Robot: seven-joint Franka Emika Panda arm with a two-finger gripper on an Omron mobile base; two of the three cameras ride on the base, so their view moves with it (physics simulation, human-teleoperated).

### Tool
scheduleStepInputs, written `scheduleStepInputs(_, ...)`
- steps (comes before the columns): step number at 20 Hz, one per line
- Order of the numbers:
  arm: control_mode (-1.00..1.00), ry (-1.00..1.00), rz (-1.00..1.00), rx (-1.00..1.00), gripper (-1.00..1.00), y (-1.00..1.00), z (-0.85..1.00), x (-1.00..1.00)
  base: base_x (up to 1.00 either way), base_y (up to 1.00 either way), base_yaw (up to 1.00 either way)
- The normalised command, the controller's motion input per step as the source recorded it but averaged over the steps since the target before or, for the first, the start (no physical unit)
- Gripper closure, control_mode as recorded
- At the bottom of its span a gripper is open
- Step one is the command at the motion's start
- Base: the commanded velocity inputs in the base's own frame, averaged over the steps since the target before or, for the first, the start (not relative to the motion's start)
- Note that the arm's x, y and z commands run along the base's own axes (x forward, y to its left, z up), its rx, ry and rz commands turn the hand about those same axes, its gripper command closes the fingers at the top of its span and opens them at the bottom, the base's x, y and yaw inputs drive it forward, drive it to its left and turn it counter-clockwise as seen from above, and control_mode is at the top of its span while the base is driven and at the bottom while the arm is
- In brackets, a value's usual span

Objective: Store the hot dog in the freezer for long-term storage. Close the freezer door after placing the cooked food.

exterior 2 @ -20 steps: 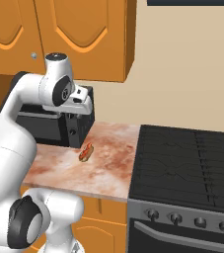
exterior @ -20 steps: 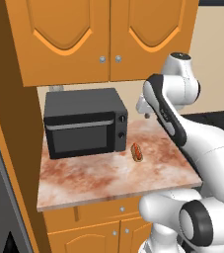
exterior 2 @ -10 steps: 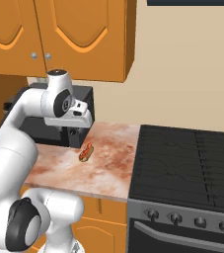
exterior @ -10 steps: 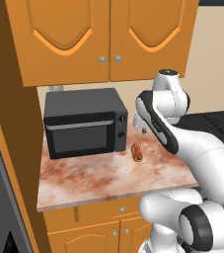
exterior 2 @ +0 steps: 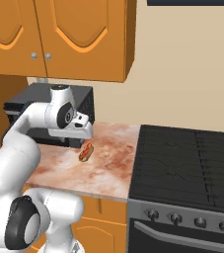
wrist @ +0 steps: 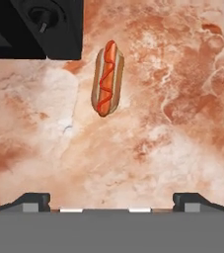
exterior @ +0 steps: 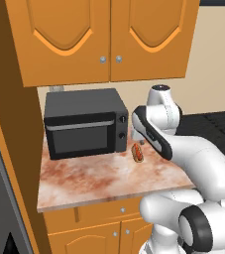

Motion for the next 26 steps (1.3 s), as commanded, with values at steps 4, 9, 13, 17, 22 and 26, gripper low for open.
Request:
scheduleStepInputs(4, -1.0, 0.0, -0.05, 0.0, -1.0, 0.0, -0.43, 0.21, 0.0, 0.0, 0.0)
scheduleStepInputs(9, -1.0, 0.0, -0.05, 0.0, -1.0, 0.0, -0.42, 0.28, 0.0, 0.0, 0.0)
scheduleStepInputs(13, -1.0, -0.1, -0.04, 0.0, -1.0, 0.0, -0.21, 0.33, 0.0, 0.0, 0.0)
scheduleStepInputs(17, -1.0, -0.08, -0.03, 0.0, -1.0, 0.0, -0.31, 0.18, 0.0, 0.0, 0.0)
scheduleStepInputs(22, -1.0, -0.04, -0.01, 0.0, -1.0, 0.05, -0.37, 0.12, 0.0, 0.0, 0.0)
scheduleStepInputs(26, -1.0, 0.0, 0.0, 0.0, -1.0, 0.0, -0.25, 0.23, 0.0, 0.0, 0.0)
